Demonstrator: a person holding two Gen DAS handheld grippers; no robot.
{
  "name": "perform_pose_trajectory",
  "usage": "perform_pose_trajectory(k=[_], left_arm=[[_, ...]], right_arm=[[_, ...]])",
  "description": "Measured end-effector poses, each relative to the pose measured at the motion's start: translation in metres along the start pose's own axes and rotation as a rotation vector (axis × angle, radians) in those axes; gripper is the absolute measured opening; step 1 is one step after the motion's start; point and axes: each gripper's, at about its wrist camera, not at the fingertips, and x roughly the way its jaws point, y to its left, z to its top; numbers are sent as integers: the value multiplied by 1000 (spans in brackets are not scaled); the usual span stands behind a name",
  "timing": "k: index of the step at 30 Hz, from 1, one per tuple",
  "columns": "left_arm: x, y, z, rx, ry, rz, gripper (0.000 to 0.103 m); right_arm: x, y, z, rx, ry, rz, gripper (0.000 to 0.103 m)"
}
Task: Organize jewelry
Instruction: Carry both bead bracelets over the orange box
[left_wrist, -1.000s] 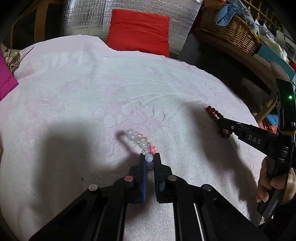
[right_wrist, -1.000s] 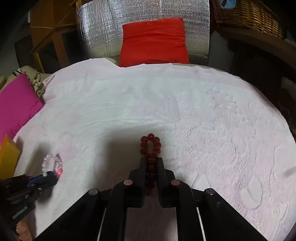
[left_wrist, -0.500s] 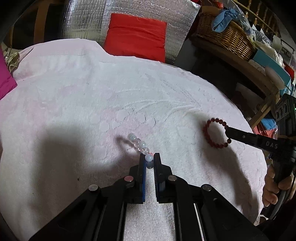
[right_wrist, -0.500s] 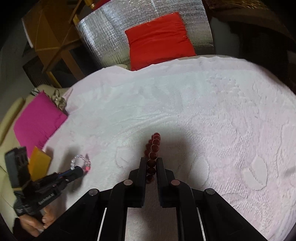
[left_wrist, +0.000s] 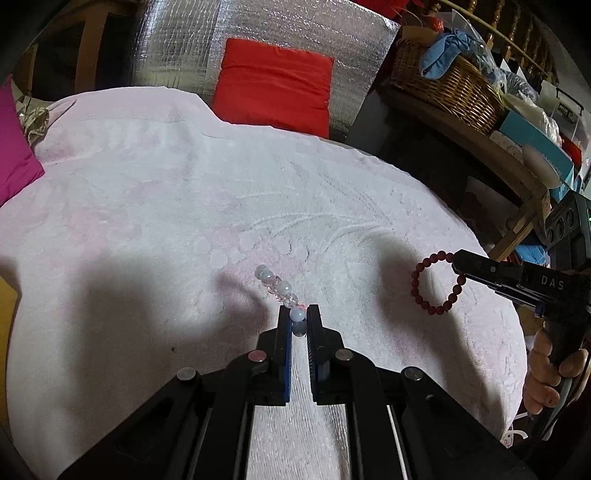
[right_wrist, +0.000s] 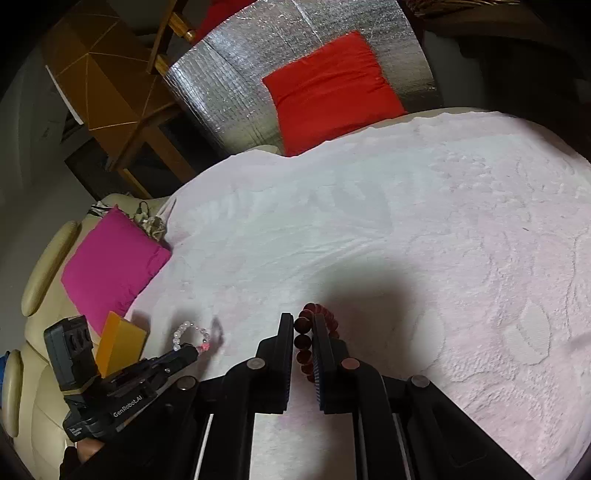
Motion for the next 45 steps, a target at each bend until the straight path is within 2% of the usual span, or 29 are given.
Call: perform_pose_trajectory(k=[6, 10, 19, 32, 38, 45], left_arm=[[-20, -6, -3, 20, -43, 30, 8], [-37, -6, -6, 32, -79, 82, 8], [-56, 11, -9, 9, -117, 226, 8], [-89, 27, -20, 28, -198, 431, 8], [-104, 38, -26, -7, -203, 498, 8], [-141, 49, -29, -43, -229, 553, 8]], right_arm=[[-4, 14, -3, -11, -14, 24, 11], [-4, 23, -4, -17, -18, 36, 11], [3, 54, -10, -51, -9, 55, 11], [8, 104, -24, -132, -4, 101, 11], [7, 119, -33, -154, 2, 119, 11], [8, 149, -44, -215, 19, 147, 11]])
